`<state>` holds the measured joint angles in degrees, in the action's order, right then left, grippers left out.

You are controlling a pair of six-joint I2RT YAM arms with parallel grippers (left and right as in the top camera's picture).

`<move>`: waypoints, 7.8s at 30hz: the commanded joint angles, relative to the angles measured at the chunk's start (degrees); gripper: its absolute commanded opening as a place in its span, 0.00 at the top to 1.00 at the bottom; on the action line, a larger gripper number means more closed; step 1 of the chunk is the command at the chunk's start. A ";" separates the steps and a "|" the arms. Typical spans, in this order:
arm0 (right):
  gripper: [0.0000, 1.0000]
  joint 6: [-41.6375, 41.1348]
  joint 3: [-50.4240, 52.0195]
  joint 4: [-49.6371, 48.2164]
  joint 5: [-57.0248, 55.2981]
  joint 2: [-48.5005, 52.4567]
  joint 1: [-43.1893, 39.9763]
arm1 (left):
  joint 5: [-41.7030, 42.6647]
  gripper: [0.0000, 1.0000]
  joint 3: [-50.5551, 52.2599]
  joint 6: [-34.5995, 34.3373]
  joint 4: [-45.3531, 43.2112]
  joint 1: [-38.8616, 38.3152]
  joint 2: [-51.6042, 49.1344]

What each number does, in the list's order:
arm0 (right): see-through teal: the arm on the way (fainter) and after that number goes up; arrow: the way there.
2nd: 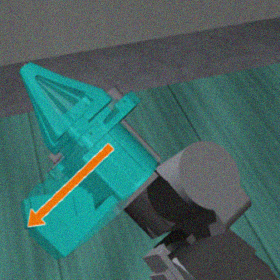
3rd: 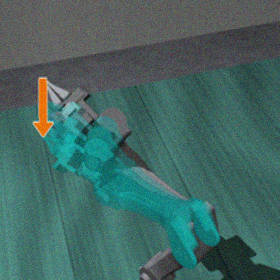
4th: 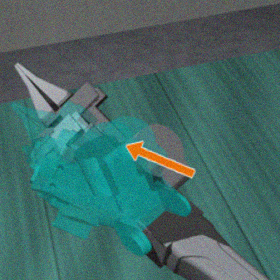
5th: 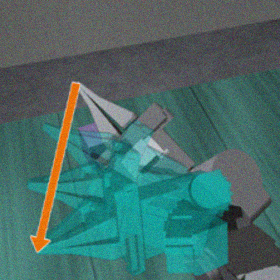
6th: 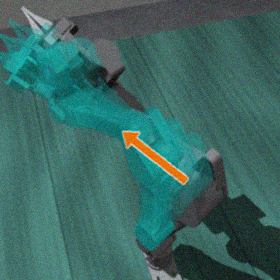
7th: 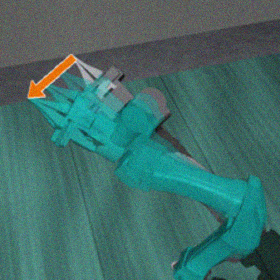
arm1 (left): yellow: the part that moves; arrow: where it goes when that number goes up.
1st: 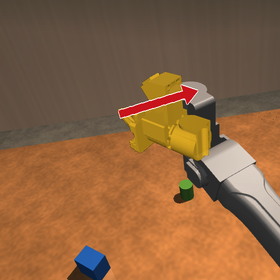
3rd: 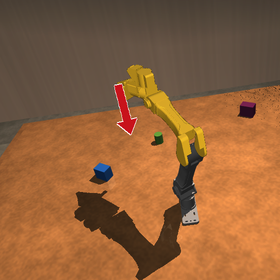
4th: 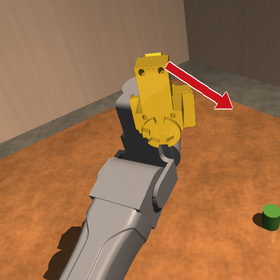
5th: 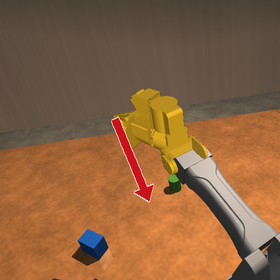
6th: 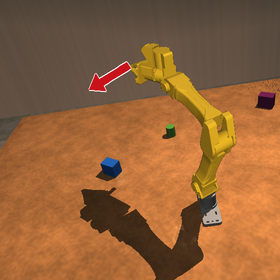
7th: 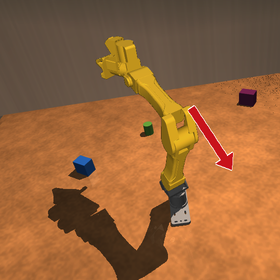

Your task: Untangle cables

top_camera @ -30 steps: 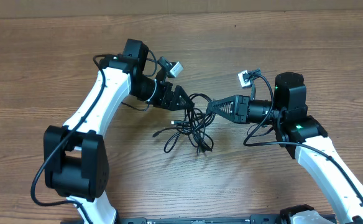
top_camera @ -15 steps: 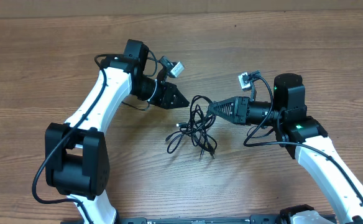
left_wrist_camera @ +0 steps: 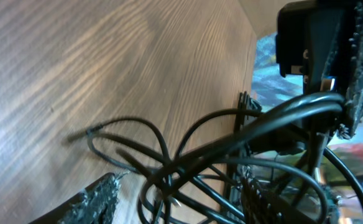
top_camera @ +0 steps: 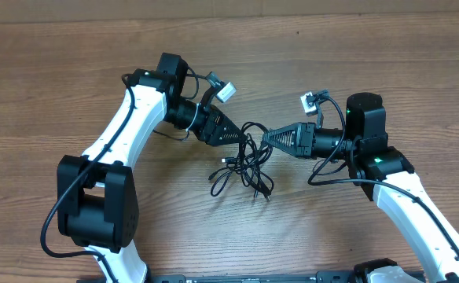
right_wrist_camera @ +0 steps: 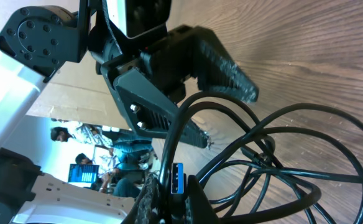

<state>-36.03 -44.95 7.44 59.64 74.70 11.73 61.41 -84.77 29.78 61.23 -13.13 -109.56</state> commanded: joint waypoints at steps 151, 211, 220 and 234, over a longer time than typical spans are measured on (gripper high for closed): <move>0.23 3.54 -0.37 29.40 -34.62 1.20 0.20 | -38.53 0.27 0.11 -60.26 -9.18 -16.24 5.77; 0.23 3.56 -0.07 29.94 -36.72 2.38 0.20 | -64.35 0.85 11.58 -111.14 -25.33 -29.09 -0.46; 0.24 3.54 -0.07 29.03 -36.65 2.38 0.22 | -61.42 0.96 11.43 -98.49 -25.40 -25.27 5.95; 0.24 3.50 -0.07 27.30 -30.69 2.38 0.22 | -47.67 0.96 11.39 -74.31 -28.15 -15.23 26.05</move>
<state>-32.80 -44.99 35.68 25.47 77.01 11.99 6.35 -73.38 -52.27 34.17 -29.89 -86.30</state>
